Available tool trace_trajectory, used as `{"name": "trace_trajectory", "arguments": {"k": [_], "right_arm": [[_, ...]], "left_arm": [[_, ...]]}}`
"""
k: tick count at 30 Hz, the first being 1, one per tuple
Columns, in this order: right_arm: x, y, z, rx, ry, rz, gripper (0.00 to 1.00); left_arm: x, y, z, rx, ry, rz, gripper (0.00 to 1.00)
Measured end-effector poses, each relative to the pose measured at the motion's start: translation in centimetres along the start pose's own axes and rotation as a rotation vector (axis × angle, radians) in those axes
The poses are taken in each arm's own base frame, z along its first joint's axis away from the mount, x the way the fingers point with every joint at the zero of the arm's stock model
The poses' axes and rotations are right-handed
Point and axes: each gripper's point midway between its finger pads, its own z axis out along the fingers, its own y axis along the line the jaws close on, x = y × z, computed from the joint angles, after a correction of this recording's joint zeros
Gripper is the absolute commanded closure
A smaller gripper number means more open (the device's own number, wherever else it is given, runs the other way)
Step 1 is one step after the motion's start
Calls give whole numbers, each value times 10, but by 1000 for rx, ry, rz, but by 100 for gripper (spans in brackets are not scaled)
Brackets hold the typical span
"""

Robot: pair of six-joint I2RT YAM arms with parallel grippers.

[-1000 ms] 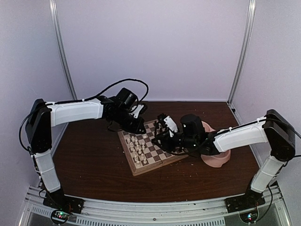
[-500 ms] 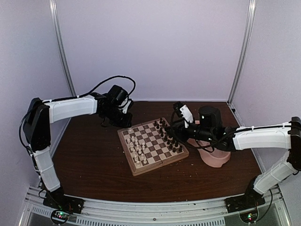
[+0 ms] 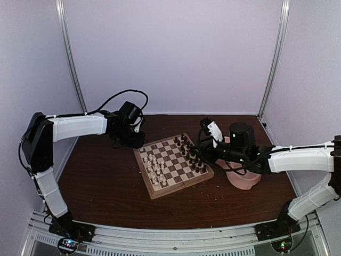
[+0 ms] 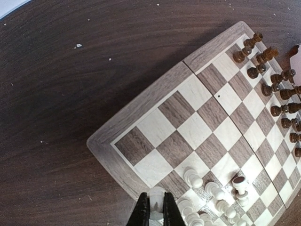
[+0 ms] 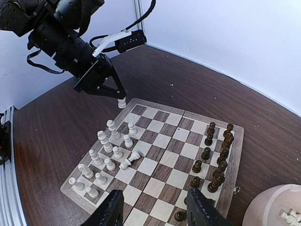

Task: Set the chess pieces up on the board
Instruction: Pick up the bishop from the chessboard.

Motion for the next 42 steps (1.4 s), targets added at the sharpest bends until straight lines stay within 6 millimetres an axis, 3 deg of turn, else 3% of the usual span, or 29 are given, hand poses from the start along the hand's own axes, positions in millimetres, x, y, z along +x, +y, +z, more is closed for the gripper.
{"name": "trace_trajectory", "arguments": {"k": [8,15,20,25,36,39,42], "right_arm": [[-3,-1,-3,8,-10,1,51],[-2,-1,-3,9,-9,5,51],[-2,-1,-3,8,-9,8,51],[-2,-1,-3,8,-9,16,50],[-2,-1,-3,8,-9,24,50],[-2,-1,-3,8,-9,24,50],[-2,-1,-3,8,-9,25,49]], "left_arm": [[-8,-2,5,8,-37,-2,100],[-1,-1,22,-2,-13,0,100],[2,0,26,-5,-7,0,100],[3,0,31,-5,-7,0,93],[8,1,38,-11,10,1,93],[8,1,38,-11,10,1,87],[8,1,39,-11,11,3,72]]}}
